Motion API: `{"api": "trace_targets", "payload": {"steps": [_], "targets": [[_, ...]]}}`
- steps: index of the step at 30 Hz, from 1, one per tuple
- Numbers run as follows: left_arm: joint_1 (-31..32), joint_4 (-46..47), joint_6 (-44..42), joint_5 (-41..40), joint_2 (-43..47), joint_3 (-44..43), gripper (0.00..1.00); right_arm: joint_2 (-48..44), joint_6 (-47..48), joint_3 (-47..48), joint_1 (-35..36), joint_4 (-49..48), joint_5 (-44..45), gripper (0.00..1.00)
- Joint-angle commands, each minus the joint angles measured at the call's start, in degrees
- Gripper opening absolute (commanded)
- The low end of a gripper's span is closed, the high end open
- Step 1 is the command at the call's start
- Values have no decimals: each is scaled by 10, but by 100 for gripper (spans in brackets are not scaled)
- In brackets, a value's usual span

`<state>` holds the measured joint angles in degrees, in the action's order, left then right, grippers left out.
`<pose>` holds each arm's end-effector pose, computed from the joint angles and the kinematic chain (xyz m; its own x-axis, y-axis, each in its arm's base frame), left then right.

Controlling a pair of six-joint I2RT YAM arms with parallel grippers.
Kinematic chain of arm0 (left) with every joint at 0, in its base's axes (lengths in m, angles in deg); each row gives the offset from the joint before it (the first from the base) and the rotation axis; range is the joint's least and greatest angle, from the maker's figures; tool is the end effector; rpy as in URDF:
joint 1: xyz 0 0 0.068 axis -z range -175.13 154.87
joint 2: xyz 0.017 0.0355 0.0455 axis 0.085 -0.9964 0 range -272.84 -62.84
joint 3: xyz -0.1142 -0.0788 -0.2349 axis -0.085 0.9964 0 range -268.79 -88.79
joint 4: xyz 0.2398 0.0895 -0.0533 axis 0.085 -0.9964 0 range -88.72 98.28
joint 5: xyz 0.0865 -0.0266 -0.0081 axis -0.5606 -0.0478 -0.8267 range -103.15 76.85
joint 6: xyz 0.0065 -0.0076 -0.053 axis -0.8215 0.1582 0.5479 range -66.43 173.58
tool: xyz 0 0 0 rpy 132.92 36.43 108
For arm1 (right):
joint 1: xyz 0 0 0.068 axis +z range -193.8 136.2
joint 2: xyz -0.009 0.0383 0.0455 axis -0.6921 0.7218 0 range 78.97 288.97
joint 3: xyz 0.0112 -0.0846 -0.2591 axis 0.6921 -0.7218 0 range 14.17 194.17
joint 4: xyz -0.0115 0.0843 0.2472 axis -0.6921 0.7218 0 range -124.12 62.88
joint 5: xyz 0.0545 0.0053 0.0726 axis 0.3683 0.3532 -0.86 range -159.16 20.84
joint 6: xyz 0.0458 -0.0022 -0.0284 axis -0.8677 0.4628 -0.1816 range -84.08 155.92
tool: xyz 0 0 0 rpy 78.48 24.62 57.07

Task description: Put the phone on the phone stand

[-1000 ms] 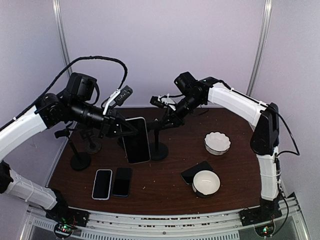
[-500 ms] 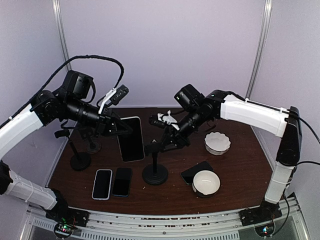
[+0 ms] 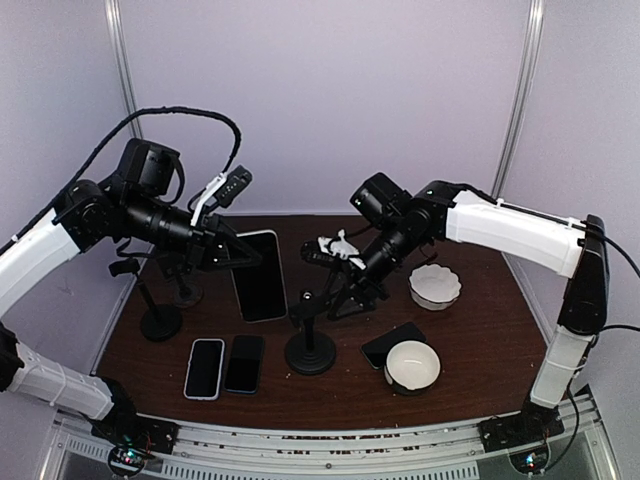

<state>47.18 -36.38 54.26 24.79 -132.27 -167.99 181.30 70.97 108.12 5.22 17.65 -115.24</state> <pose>0.1643 -0.1791 0.4030 -0.4338 0.3821 -0.8160 0.8987 0.2484 -0.3615 0.2277 0.3011 0.3094 -0.0300 -0.6417 -0.7663 -0.9479 -0.2251 0.2256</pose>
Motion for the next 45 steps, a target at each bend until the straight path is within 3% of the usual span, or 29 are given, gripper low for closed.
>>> {"api": "trace_targets", "payload": {"steps": [1,28,45], "targets": [[-4,36,-2,8,21,-17,0,2,57,56,1,75,7,56],[-3,41,-7,16,14,-5,0,40,101,122,19,132,121,51],[-4,45,-6,18,12,7,0,62,78,143,26,116,104,50]]}}
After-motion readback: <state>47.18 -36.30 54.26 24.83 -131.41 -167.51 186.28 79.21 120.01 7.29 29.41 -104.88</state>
